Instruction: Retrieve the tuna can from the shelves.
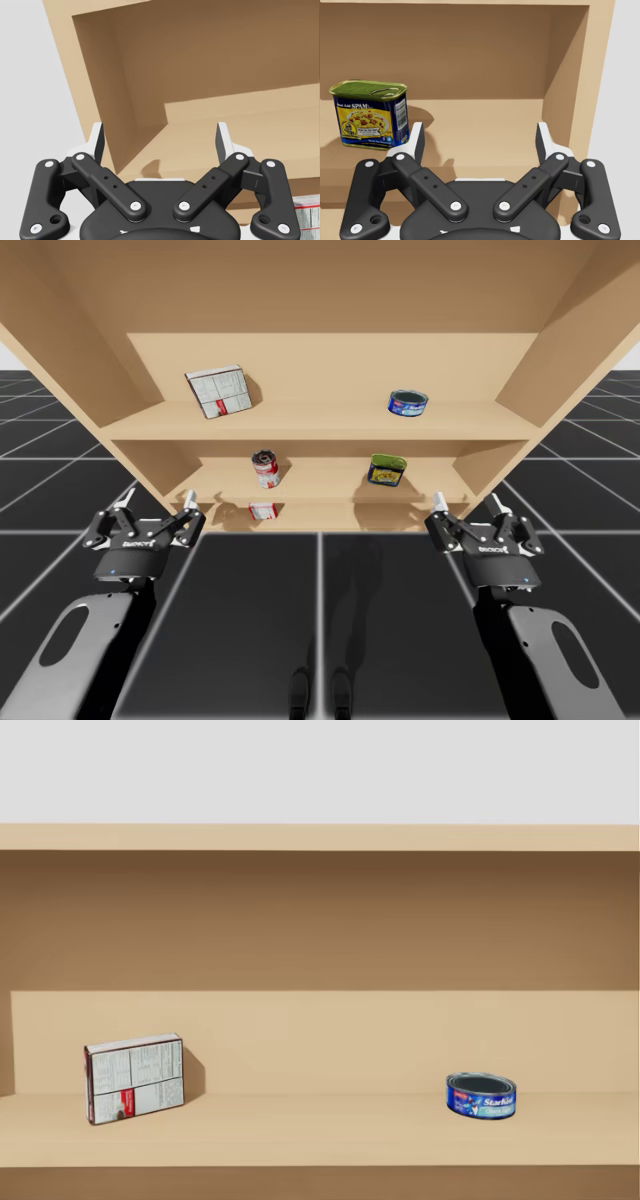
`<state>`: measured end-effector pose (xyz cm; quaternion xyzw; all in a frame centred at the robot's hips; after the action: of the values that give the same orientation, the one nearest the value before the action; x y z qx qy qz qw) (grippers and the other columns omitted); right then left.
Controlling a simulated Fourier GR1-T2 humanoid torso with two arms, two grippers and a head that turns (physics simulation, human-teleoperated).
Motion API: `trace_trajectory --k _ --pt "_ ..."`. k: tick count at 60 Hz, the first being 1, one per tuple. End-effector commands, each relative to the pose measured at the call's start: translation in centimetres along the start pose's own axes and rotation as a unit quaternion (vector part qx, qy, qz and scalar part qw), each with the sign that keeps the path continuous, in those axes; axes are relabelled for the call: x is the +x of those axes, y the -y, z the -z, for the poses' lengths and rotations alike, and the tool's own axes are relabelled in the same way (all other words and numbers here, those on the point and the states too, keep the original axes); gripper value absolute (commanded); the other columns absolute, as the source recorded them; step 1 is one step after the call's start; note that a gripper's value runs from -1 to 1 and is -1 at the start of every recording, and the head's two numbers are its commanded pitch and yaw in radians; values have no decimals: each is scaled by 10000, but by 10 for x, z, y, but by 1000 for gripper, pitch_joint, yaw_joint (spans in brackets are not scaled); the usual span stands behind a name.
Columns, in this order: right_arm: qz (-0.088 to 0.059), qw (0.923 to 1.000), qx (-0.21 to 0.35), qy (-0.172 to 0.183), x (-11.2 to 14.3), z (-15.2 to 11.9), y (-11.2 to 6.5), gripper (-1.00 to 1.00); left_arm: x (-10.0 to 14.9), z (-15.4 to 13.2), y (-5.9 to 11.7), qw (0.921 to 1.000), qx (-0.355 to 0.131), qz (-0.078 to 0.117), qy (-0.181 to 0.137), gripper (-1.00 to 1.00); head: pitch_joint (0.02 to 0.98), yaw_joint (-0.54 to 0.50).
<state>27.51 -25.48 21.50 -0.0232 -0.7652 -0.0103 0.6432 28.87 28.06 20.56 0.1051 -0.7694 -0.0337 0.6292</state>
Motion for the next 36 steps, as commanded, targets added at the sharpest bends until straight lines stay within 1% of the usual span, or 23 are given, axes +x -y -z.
trace_trajectory --k 1,2,5,8,9,15,16,22,23,36 --pt "-11 9997 -254 26 -1 1 -1 -1000 0 0 0 10000 1 5 13 -1000 65 -9" --pt "-45 9997 -245 26 -1 1 -1 -1000 0 0 0 10000 0 9 12 -1000 66 -9" --pt "8 9995 -328 12 -1 3 0 -1000 0 -1 0 10000 -2 18 4 -1000 74 -12" --pt "-27 9996 -281 -85 -1 4 0 -1000 0 0 0 10000 -1 19 -1 -1000 84 -16" --pt "3 9997 -215 -113 -1 4 1 -1000 0 0 -1 10000 -1 20 -4 -1000 92 -20" --pt "32 9996 -214 -168 -1 4 1 -1000 0 0 0 10000 -3 24 -14 -1000 135 -43" --pt "31 9996 -214 -171 -1 4 1 -1000 0 0 0 10000 -5 28 -16 -1000 157 -57" --pt "7 9996 -223 -177 -1 5 1 -1000 0 0 0 10000 -9 45 -22 -1000 198 -102" --pt "-5 9996 -235 -172 -1 5 1 -1000 0 0 1 10000 -9 52 -25 -1000 213 -123" --pt "17 9996 -249 -158 0 6 1 -1000 0 0 2 10000 -37 76 -41 -1000 274 -238"
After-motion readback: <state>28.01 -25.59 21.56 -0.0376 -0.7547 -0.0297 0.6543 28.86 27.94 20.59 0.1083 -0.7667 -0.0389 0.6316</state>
